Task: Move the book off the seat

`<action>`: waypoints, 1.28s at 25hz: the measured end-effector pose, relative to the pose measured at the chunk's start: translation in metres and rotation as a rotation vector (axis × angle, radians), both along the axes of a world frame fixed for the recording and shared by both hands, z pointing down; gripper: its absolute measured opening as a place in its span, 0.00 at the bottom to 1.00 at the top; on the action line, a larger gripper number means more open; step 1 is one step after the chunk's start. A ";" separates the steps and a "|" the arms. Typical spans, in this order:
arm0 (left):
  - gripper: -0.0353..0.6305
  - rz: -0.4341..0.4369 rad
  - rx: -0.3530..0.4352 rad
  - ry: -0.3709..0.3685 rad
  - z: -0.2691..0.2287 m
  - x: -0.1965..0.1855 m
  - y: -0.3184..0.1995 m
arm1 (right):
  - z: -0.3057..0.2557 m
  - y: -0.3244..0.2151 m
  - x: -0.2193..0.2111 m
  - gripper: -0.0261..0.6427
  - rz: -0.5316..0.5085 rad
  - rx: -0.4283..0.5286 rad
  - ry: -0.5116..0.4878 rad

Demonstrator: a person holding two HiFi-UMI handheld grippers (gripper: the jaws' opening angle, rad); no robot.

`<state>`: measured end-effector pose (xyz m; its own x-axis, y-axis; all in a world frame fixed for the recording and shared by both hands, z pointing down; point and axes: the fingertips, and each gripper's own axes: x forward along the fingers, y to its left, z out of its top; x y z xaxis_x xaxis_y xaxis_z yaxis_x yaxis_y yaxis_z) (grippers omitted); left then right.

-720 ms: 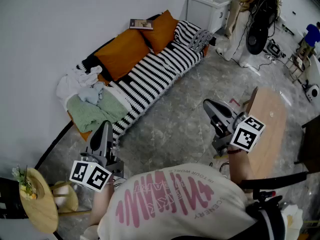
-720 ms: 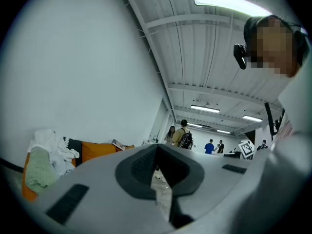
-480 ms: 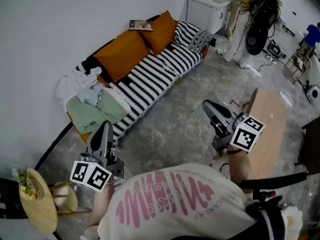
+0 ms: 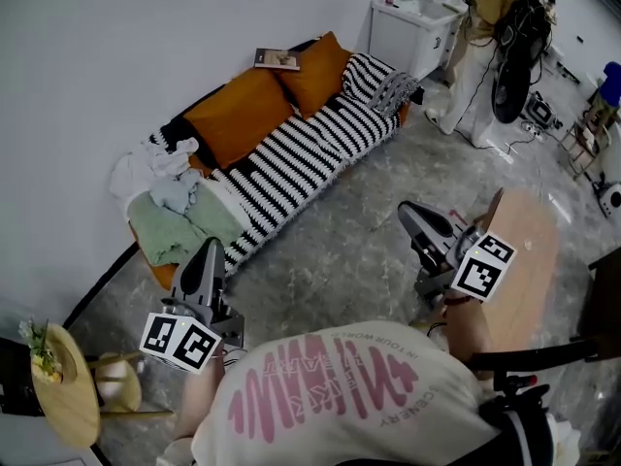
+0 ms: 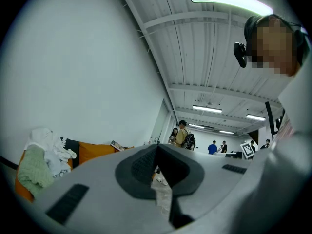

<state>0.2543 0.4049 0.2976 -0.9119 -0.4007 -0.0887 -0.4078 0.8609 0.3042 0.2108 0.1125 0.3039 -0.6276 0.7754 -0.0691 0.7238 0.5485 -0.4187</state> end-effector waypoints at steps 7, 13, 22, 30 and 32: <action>0.06 -0.050 0.003 -0.017 0.003 -0.006 -0.024 | 0.007 -0.016 -0.007 0.06 -0.045 0.057 -0.034; 0.06 -0.099 -0.013 -0.037 -0.001 -0.009 -0.039 | 0.023 -0.041 -0.015 0.06 -0.056 0.013 -0.003; 0.06 -0.105 -0.066 -0.007 -0.004 -0.012 -0.041 | 0.036 -0.048 -0.017 0.06 -0.040 -0.008 0.037; 0.06 -0.063 -0.077 0.001 0.005 -0.043 -0.044 | 0.046 -0.046 -0.034 0.06 -0.023 0.000 0.049; 0.06 -0.053 -0.078 0.003 0.005 -0.053 -0.044 | 0.047 -0.045 -0.042 0.06 -0.018 0.003 0.057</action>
